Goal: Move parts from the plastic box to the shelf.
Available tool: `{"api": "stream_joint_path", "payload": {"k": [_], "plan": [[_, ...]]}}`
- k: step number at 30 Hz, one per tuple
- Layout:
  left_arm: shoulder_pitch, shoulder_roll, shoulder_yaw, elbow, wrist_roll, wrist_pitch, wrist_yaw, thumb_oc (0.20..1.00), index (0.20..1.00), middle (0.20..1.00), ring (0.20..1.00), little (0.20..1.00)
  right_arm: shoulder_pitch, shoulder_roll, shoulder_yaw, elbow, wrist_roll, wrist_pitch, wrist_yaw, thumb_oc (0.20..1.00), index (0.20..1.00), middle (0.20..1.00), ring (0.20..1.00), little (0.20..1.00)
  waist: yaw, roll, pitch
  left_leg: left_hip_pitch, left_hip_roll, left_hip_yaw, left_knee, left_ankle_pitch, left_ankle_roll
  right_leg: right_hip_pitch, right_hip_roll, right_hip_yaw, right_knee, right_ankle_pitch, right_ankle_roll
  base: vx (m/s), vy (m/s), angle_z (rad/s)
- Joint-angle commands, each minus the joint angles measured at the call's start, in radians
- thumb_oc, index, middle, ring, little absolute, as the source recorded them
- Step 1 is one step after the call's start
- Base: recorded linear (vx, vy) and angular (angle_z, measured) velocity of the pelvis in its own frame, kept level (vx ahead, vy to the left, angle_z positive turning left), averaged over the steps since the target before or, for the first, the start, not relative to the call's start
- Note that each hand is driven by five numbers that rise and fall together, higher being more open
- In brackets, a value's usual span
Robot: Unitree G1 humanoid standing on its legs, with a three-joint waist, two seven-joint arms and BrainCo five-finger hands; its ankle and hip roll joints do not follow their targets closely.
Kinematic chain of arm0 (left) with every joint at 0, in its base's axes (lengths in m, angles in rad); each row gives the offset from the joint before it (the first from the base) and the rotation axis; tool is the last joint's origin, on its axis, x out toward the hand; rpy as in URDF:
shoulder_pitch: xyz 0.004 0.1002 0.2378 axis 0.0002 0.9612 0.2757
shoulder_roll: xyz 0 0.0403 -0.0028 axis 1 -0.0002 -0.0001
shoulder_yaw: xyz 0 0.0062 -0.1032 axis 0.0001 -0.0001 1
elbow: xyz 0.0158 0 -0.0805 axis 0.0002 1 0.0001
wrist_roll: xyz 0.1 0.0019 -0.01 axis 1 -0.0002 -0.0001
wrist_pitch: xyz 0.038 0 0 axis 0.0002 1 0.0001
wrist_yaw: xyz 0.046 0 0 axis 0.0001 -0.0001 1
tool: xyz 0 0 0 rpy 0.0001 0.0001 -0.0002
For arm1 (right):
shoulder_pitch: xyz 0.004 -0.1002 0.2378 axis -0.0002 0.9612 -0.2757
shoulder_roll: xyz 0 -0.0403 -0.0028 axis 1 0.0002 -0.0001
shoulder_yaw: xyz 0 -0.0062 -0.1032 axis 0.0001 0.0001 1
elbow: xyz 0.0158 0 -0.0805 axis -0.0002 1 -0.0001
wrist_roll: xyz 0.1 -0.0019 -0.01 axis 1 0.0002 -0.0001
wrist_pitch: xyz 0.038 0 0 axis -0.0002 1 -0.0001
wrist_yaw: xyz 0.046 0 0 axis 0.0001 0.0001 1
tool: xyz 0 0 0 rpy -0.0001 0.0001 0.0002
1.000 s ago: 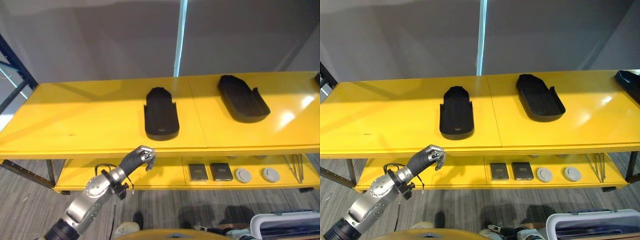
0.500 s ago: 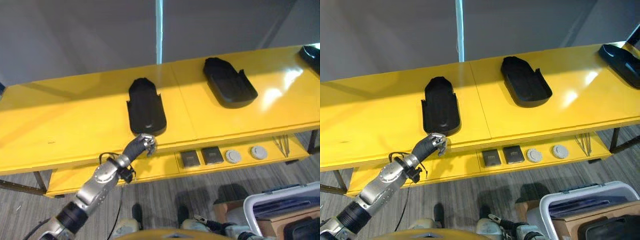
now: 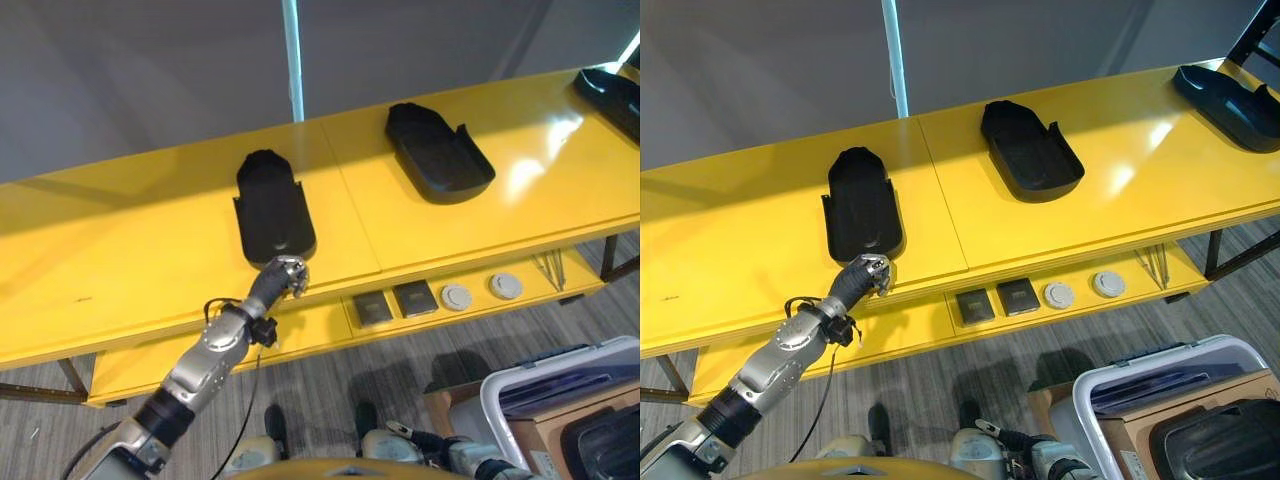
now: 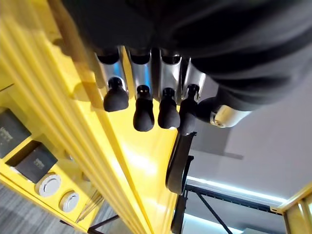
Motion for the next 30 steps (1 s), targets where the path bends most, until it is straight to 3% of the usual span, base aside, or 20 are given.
{"api": "stream_joint_path", "payload": {"k": [1, 8, 16, 17, 20, 24, 25, 26, 27, 30], "plan": [[-0.091, -0.029, 0.017, 0.058, 0.008, -0.059, 0.057, 0.2, 0.2, 0.2, 0.2, 0.2, 0.001, 0.002, 0.057, 0.028, -0.025, 0.04, -0.012, 1.0, 1.0, 1.0, 1.0, 1.0, -0.017, -0.027, 0.023, -0.028, 0.003, 0.008, 0.004, -0.092, -0.007, 0.038, 0.003, -0.001, 0.003, -0.133, -0.017, 0.04, 0.016, -0.12], [-0.128, -0.044, 0.073, 0.114, -0.005, -0.088, 0.111, 0.2, 0.2, 0.2, 0.2, 0.2, 0.025, -0.005, 0.05, 0.033, -0.055, 0.055, -0.002, 1.0, 1.0, 1.0, 1.0, 1.0, -0.031, -0.031, 0.03, -0.024, 0.006, 0.015, 0.009, -0.092, -0.007, 0.043, 0.004, 0.006, 0.004, -0.134, -0.017, 0.02, 0.004, -0.04], [-0.13, -0.032, 0.09, 0.082, 0.01, -0.119, 0.05, 0.2, 0.2, 0.2, 0.2, 0.2, 0.036, 0.002, 0.04, 0.043, -0.058, 0.033, 0.001, 1.0, 1.0, 1.0, 1.0, 1.0, -0.026, -0.034, 0.023, -0.009, 0.005, 0.008, 0.006, -0.098, -0.009, 0.056, 0.007, 0.001, 0.003, -0.14, -0.015, 0.0, 0.0, 0.0], [-0.12, -0.029, 0.092, 0.051, 0.025, -0.166, 0.045, 0.2, 0.2, 0.2, 0.2, 0.2, 0.035, 0.005, 0.037, 0.044, -0.051, 0.031, -0.002, 1.0, 1.0, 1.0, 1.0, 1.0, -0.02, -0.035, 0.019, -0.007, 0.004, 0.006, 0.006, -0.099, -0.01, 0.059, 0.007, -0.002, 0.003, -0.142, -0.016, -0.04, -0.008, 0.0], [-0.064, -0.006, 0.114, -0.064, 0.084, -0.23, 0.042, 0.2, 0.2, 0.2, 0.2, 0.2, 0.028, 0.007, 0.021, 0.048, -0.032, 0.021, -0.009, 1.0, 1.0, 1.0, 1.0, 1.0, 0.004, -0.035, 0.009, -0.002, 0.002, 0.0, 0.005, -0.104, -0.012, 0.073, 0.004, -0.016, 0.003, -0.15, -0.018, -0.09, -0.007, 0.01], [0.023, 0.027, 0.127, -0.16, 0.06, -0.314, 0.039, 0.2, 0.2, 0.2, 0.2, 0.2, 0.013, 0.015, 0.01, 0.059, -0.022, 0.021, -0.014, 1.0, 1.0, 1.0, 1.0, 1.0, 0.038, -0.039, -0.008, 0.012, -0.002, -0.008, 0.01, -0.118, -0.01, 0.094, -0.002, -0.048, 0.003, -0.159, -0.02, -0.12, -0.009, 0.03], [0.03, 0.029, 0.128, -0.166, 0.055, -0.315, 0.033, 0.238, 0.238, 0.238, 0.238, 0.238, 0.011, 0.016, 0.009, 0.06, -0.02, 0.021, -0.015, 1.0, 1.0, 1.0, 1.0, 1.0, 0.041, -0.04, -0.009, 0.013, -0.002, -0.008, 0.011, -0.12, -0.01, 0.096, -0.003, -0.052, 0.003, -0.159, -0.02, -0.16, -0.026, 0.12], [0.064, 0.033, 0.122, -0.183, 0.028, -0.348, 0.027, 0.881, 0.881, 0.881, 0.881, 0.881, 0.003, 0.02, 0.005, 0.068, -0.011, 0.022, -0.02, 1.0, 1.0, 1.0, 1.0, 1.0, 0.054, -0.043, -0.015, 0.018, -0.003, -0.012, 0.015, -0.124, -0.008, 0.104, -0.007, -0.064, 0.003, -0.157, -0.021, -0.16, -0.034, 0.17], [0.088, 0.037, 0.119, -0.203, 0.054, -0.377, 0.023, 1.0, 1.0, 1.0, 1.0, 1.0, -0.003, 0.023, 0.004, 0.072, -0.001, 0.025, -0.024, 1.0, 1.0, 1.0, 1.0, 1.0, 0.063, -0.046, -0.019, 0.023, -0.003, -0.016, 0.017, -0.129, -0.005, 0.109, -0.008, -0.072, 0.005, -0.159, -0.022, -0.16, -0.034, 0.27], [0.121, 0.05, 0.106, -0.236, 0.11, -0.429, 0.052, 1.0, 1.0, 1.0, 1.0, 1.0, -0.017, 0.026, -0.003, 0.086, 0.01, 0.031, -0.029, 1.0, 1.0, 1.0, 1.0, 1.0, 0.079, -0.051, -0.026, 0.029, -0.003, -0.026, 0.026, -0.136, -0.003, 0.119, -0.008, -0.082, 0.007, -0.162, -0.026, -0.1, -0.032, 0.25]]}}
